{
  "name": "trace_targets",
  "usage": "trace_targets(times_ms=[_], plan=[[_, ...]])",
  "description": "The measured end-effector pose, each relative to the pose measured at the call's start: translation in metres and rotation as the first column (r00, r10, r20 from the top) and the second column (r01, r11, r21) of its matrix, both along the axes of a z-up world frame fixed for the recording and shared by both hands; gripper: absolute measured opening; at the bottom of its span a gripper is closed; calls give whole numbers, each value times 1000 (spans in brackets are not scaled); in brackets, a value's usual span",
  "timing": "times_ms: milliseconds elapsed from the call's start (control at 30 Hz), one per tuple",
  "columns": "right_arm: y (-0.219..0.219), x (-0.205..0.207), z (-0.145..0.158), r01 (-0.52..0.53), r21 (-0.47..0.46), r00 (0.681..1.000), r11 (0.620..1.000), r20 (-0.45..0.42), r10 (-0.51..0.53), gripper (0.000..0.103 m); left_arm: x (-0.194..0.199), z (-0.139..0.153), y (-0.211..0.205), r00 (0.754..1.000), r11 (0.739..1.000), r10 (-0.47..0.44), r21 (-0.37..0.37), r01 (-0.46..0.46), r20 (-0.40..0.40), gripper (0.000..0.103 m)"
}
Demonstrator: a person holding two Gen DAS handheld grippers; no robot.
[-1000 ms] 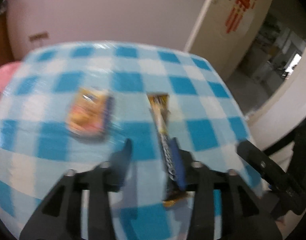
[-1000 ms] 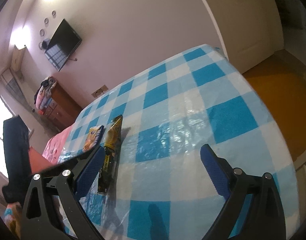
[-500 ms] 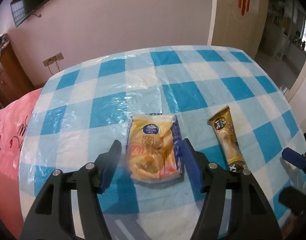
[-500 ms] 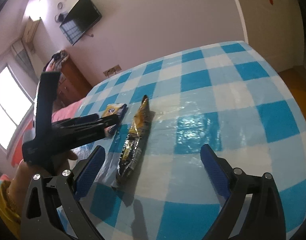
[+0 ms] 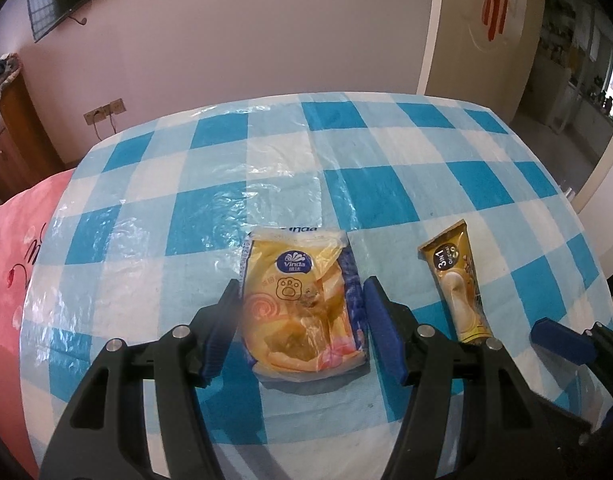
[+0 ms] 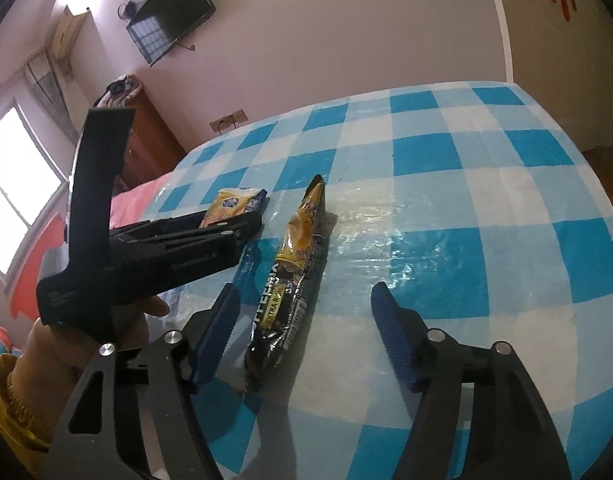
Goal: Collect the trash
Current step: 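Grasp the small yellow bread bag with the left tool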
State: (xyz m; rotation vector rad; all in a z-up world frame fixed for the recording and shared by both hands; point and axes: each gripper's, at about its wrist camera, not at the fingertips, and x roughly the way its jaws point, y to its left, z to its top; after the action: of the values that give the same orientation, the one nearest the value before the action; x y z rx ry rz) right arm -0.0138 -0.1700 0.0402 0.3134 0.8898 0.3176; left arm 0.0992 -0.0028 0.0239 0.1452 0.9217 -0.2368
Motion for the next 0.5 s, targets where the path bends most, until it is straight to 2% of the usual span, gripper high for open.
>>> trace_targets(times_ms=[233,333,500], plan=[[10,4,-2,-16,-37,1000,999,-10,16,63,-2,-1,3,1000,1000,-12,-8,12,15,62],[14,5,-2,-23,-64,1000,998,-10,22,63,-4,0,1,1000,1000,-8,-9,9,24,53],[19,5,-1,-23,-106,1000,994,-10,22,60,-8,1,1,999,1000,10,-13,-10,33,48]])
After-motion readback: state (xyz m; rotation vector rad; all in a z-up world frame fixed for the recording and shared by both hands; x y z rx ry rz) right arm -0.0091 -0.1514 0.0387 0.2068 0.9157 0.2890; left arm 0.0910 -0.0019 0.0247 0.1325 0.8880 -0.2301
